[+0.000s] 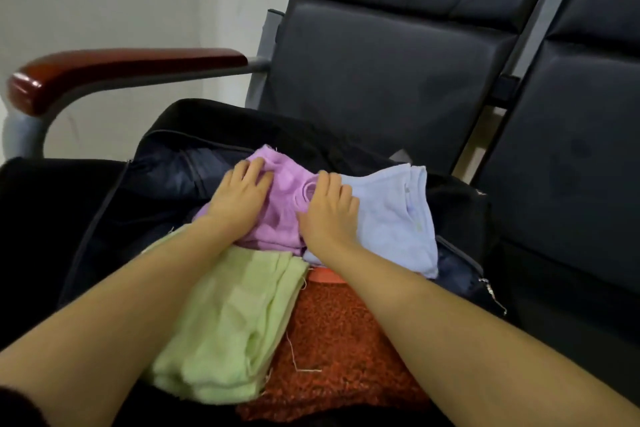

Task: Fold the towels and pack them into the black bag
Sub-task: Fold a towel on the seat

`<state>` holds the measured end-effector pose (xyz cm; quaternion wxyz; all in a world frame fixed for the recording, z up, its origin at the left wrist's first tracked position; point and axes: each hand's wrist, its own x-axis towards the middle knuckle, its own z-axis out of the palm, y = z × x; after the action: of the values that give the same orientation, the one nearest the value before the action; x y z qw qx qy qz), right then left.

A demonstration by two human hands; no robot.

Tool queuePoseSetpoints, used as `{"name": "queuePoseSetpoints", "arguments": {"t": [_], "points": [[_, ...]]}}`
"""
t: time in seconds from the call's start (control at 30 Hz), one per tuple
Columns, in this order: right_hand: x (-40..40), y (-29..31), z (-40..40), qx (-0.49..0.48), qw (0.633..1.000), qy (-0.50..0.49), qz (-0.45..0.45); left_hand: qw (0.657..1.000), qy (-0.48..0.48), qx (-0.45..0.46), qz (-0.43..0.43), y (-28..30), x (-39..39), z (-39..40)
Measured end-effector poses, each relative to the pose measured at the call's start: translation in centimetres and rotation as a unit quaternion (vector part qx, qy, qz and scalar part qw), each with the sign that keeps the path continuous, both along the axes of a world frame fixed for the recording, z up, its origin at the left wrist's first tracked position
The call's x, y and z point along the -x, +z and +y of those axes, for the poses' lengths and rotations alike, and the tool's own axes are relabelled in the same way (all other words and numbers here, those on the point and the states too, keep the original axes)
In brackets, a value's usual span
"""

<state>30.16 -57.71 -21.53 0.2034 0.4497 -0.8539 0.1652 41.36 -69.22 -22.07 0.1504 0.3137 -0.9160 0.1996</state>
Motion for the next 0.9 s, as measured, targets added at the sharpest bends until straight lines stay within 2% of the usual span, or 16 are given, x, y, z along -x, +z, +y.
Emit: {"name": "queuePoseSetpoints", "arguments": {"t": [0.07, 0.17, 0.23, 0.3, 0.37, 0.43, 0.57, 0.67, 0.8, 0.9], "points": [[0.8, -0.9, 0.0, 0.017, 0.992, 0.083, 0.092, 0.999, -0.032, 0.020, -0.002, -0.8, 0.0, 0.0], [1.1, -0.5, -0.3, 0.037, 0.970, 0.189, 0.147, 0.992, -0.081, 0.097, -0.018, -1.2, 0.3, -0.9], [1.1, -0.4, -0.5, 0.001, 0.964, 0.209, 0.165, 0.992, -0.085, 0.089, -0.032, -1.3, 0.4, -1.4], [1.4, -0.4, -0.4, -0.051, 0.964, 0.187, 0.183, 0.996, -0.043, 0.064, -0.049, -1.6, 0.6, -1.6], [1.8, -0.4, 0.0, -0.139, 0.969, 0.144, 0.143, 0.995, 0.019, 0.063, -0.080, -2.1, 0.4, -2.4], [2.3, -0.5, 0.8, -0.199, 0.973, 0.107, 0.058, 0.988, 0.064, 0.006, -0.138, -1.4, 0.3, -2.6], [2.5, -1.0, 1.3, -0.223, 0.969, 0.093, -0.042, 0.982, 0.076, -0.041, -0.170, -0.2, 0.4, -2.6], [2.7, -1.1, 1.2, -0.208, 0.971, 0.095, -0.069, 0.983, 0.076, -0.033, -0.162, 0.0, 0.0, -1.5], [2.6, -1.3, 1.7, -0.144, 0.981, 0.113, -0.060, 0.994, -0.039, -0.078, -0.067, 0.0, -1.0, -0.5], [2.1, -0.7, 2.2, -0.106, 0.982, 0.158, -0.006, 0.991, -0.107, 0.003, -0.077, 0.4, -2.7, 0.3]]}}
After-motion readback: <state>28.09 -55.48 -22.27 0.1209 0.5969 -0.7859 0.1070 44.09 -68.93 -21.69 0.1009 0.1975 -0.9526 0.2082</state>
